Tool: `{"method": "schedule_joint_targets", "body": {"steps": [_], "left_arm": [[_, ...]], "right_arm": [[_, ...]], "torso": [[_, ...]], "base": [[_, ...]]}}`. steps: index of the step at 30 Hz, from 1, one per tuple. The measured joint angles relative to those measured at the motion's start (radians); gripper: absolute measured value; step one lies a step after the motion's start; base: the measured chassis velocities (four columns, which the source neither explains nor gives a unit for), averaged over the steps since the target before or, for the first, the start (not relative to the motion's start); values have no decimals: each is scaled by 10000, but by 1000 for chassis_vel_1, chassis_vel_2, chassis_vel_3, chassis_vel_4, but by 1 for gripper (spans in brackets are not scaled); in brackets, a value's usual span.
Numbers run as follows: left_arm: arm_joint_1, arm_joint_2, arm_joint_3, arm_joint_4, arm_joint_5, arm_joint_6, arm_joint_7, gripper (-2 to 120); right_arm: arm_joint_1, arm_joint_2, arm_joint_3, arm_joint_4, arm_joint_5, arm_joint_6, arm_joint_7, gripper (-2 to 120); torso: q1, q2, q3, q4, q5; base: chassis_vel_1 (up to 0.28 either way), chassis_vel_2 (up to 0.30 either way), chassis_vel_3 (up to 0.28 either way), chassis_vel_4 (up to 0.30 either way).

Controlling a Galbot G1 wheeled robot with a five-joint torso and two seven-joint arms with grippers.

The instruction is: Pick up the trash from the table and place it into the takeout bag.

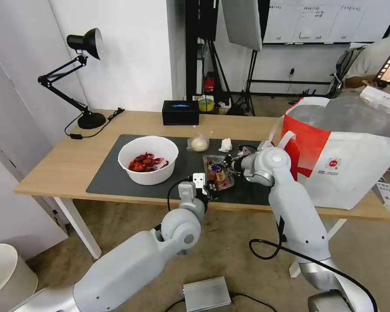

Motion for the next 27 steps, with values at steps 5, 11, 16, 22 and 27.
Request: {"method": "schedule_joint_targets", "body": {"steps": [5, 11, 16, 22, 27], "left_arm": [[-34, 122, -203, -196, -26, -2, 4, 48], [12, 266, -422, -365, -37, -6, 9, 65], [167, 497, -670, -657, -38, -12, 17, 83], [492, 852, -1024, -1027, -38, -16, 42, 99], [905, 1156, -1395, -1324, -27, -18, 72, 100]], "right_arm": [[9, 16, 24, 4, 9, -1, 20, 0], [13, 28, 64, 20, 39, -2, 53, 0], [-8, -8, 185, 99, 130, -4, 86, 0], [-67, -75, 325, 285, 252, -5, 142, 0], [-100, -99, 446, 408, 361, -4, 160, 0]], "torso": [[0, 0, 0, 0, 0], [1, 0, 1, 0, 0], [0, -1, 2, -1, 0], [0, -1, 2, -3, 0], [0, 0, 1, -2, 0]], "base": [[0, 0, 0, 0], [0, 0, 0, 0], [0, 0, 0, 0], [0, 0, 0, 0], [0, 0, 0, 0]]}}
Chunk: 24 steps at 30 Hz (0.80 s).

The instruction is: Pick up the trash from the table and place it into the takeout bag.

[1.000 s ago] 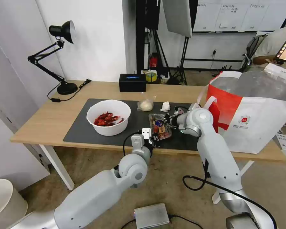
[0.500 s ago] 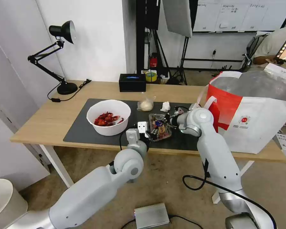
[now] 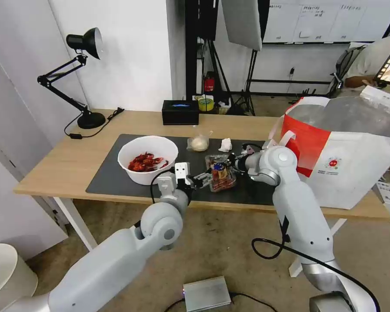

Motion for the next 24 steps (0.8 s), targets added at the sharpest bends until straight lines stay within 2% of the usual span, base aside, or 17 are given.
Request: {"method": "schedule_joint_targets", "body": {"steps": [11, 24], "left_arm": [[715, 434, -604, -511, 33, -4, 22, 100], [1463, 747, -1170, -929, 180, -5, 50, 100]], "right_arm": [[-25, -37, 252, 366, 291, 3, 134, 0], [58, -261, 526, 1409, 1002, 17, 670, 0]], "torso": [[0, 0, -1, 0, 0], [0, 1, -1, 0, 0]], "base": [[0, 0, 0, 0], [0, 0, 0, 0]]}}
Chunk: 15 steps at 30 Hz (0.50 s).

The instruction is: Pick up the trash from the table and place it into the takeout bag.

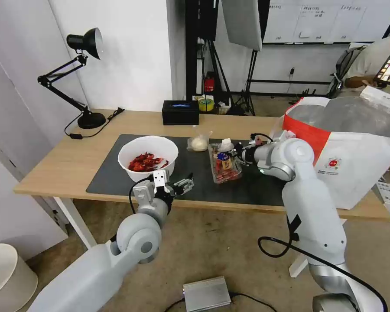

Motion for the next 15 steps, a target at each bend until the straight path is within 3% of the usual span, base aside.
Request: {"method": "schedule_joint_targets", "body": {"steps": [15], "left_arm": [[1351, 251, -1336, -565, 484, -1, 407, 100]], "right_arm": [[436, -228, 0, 1052, 551, 269, 475, 0]], "torso": [[-1, 0, 0, 0, 1]], "base": [[0, 0, 0, 0]]}}
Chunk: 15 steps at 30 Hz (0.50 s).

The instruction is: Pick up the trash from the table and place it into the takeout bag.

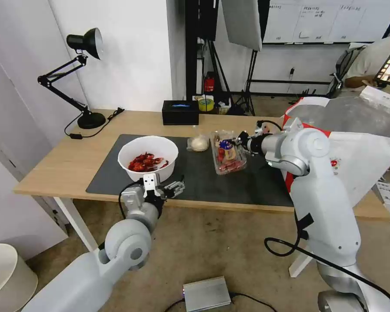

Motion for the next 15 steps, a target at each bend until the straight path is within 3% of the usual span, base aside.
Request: {"method": "schedule_joint_targets", "body": {"steps": [6, 15], "left_arm": [[719, 103, -728, -407, 198, -7, 33, 100], [1139, 91, -1006, -548, 471, -199, 38, 100]], "right_arm": [[402, -40, -17, 153, 282, 155, 212, 0], [737, -285, 88, 270, 535, 325, 433, 0]], "torso": [[0, 0, 0, 3, -1], [0, 0, 0, 0, 0]], "base": [[0, 0, 0, 0], [0, 0, 0, 0]]}}
